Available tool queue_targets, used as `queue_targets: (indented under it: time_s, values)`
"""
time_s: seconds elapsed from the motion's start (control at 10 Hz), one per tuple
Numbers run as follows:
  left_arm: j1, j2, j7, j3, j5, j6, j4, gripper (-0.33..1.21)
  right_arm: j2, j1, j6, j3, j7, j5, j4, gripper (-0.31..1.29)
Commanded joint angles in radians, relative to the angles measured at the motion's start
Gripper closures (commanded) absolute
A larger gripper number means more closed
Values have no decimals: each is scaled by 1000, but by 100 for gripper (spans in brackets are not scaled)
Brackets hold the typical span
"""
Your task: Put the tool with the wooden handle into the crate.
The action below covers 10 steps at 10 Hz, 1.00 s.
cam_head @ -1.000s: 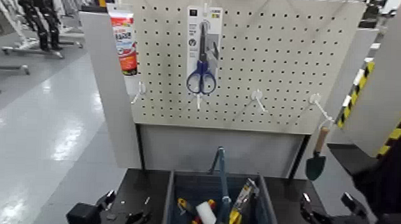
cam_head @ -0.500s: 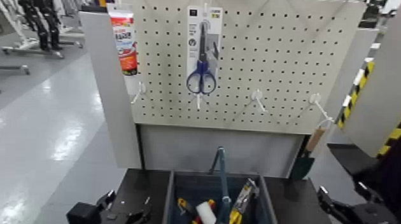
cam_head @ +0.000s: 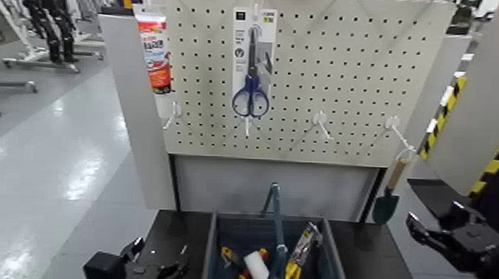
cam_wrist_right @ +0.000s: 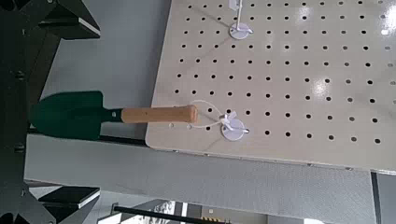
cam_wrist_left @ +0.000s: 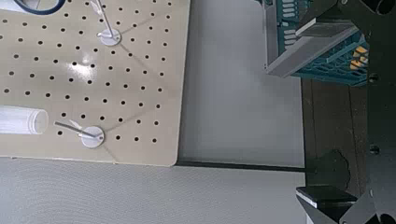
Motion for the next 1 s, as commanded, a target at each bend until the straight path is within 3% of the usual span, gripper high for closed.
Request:
queue_targets:
  time_s: [0.1, 0.5, 1.0]
  values:
    - [-3, -3, 0, -2, 0, 1, 3, 11, -63, -65, 25, 14, 42, -29, 71, 12]
    - [-12, -3, -5, -5, 0, 8, 7, 11, -132, -177, 26, 65, 115, -59, 229, 12]
    - [-14, -6, -5, -6, -2, 12, 9, 11, -170, -312, -7, 149, 167, -70, 393, 12]
